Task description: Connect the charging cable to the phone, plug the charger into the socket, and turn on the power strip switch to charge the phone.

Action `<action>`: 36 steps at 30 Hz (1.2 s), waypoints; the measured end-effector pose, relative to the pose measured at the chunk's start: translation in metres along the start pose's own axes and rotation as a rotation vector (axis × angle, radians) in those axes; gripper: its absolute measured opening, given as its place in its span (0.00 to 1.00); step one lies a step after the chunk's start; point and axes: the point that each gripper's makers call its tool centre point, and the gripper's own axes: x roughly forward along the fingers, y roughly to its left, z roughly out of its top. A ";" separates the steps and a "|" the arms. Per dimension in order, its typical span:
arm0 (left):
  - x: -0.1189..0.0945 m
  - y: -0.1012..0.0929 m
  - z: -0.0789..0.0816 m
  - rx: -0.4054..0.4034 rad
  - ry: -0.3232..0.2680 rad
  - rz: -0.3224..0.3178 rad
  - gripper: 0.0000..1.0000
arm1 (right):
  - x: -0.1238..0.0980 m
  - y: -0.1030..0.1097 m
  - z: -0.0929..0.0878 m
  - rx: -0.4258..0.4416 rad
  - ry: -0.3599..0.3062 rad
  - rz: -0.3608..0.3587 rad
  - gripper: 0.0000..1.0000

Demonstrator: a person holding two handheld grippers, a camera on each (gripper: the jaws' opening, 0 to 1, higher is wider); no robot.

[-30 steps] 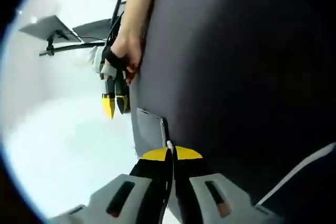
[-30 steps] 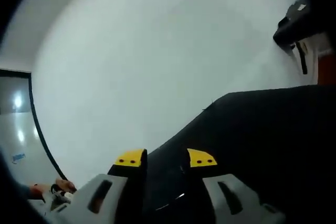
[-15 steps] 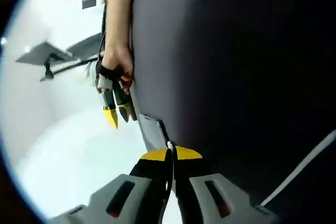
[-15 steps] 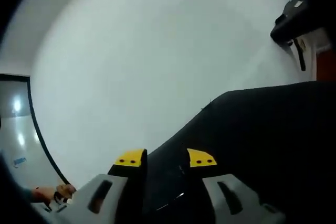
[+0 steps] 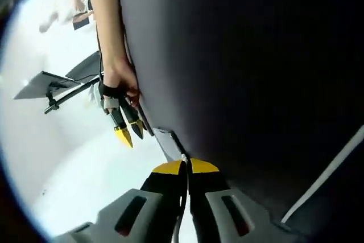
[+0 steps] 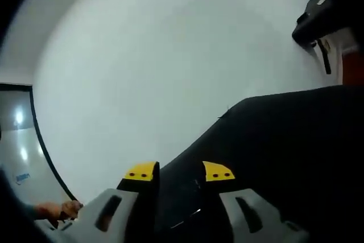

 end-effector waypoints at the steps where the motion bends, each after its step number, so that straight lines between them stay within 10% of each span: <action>1: 0.000 -0.001 0.000 -0.003 0.001 -0.006 0.00 | 0.000 0.000 0.000 0.000 0.000 0.000 0.27; 36: 0.003 0.000 0.001 0.035 -0.022 0.019 0.00 | 0.003 -0.006 -0.005 -0.003 0.037 -0.031 0.27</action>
